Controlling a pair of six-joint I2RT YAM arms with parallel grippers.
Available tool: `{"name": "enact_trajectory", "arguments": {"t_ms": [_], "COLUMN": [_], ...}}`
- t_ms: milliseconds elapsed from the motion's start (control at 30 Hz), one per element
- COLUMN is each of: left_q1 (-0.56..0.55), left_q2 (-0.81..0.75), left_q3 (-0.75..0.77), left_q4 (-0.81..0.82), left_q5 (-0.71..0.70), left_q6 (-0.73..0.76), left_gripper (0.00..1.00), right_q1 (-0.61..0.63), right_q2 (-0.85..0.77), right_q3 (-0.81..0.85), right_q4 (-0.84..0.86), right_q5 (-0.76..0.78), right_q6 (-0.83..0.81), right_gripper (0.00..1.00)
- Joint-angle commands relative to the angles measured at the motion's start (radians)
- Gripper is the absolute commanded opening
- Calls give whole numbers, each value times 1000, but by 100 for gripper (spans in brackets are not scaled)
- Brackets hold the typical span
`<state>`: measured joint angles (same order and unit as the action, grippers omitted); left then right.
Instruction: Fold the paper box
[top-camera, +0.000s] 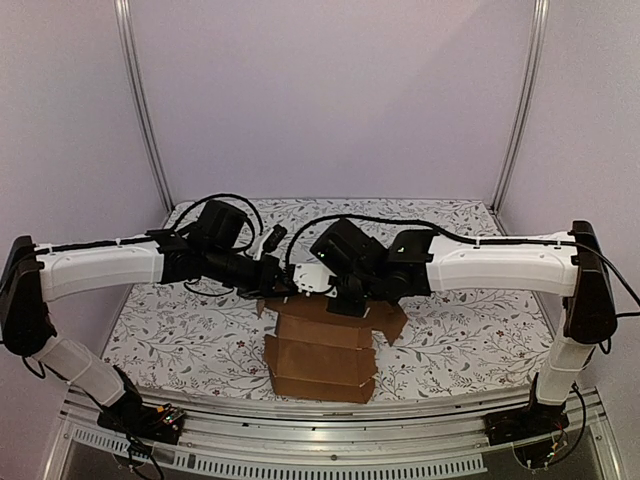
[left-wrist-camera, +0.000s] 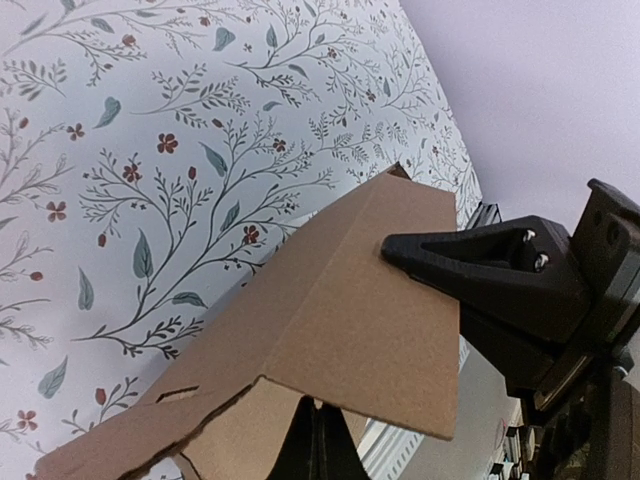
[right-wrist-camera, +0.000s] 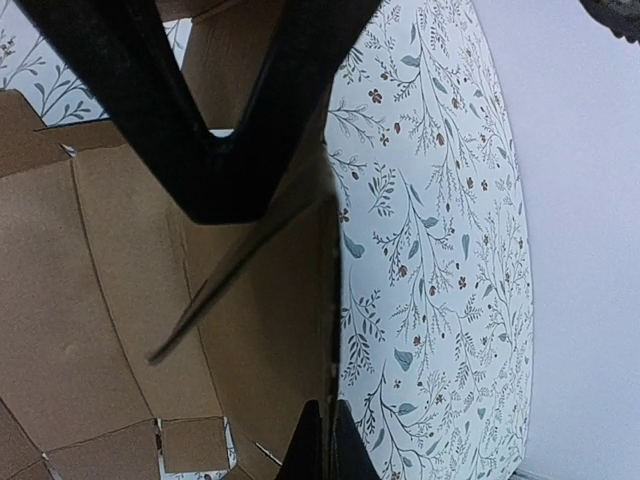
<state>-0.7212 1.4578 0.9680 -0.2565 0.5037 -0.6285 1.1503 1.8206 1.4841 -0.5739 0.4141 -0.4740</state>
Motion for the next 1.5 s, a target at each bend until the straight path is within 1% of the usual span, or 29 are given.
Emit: {"name": "enact_trajectory", "arguments": {"t_ms": [0,133,300,467,567,667,1100,1267,1467], "left_q1": [-25,-26,-24,-25,-25,-25,-28,-33,-35], "left_q2": [20,17,-37,-125,-191,-250,-400,-432,-412], "left_q3": [41,46,63,58,32,-33,-239,-336,-405], "left_q4": [-4,-17,-138,-226,-264,-275,-256,-130,15], "left_q5": [2,-17,-108,-156,-190,-225,-245,-218,-216], "left_q6": [-7,-7,31,38,34,8,-85,-146,-177], "left_gripper": [0,0,0,0,1,2,1,0,0], "right_q1": [12,12,12,12,12,12,-2,-21,-41], "right_q2": [-10,-1,6,28,37,41,76,75,43], "right_q3": [14,15,9,9,11,15,48,59,42], "right_q4": [32,20,1,-10,-16,-26,-72,-86,-77], "right_q5": [3,5,30,53,58,57,75,31,-55], "right_q6": [52,58,50,42,45,55,134,178,229], "right_gripper": [0,0,0,0,0,0,0,0,0]}}
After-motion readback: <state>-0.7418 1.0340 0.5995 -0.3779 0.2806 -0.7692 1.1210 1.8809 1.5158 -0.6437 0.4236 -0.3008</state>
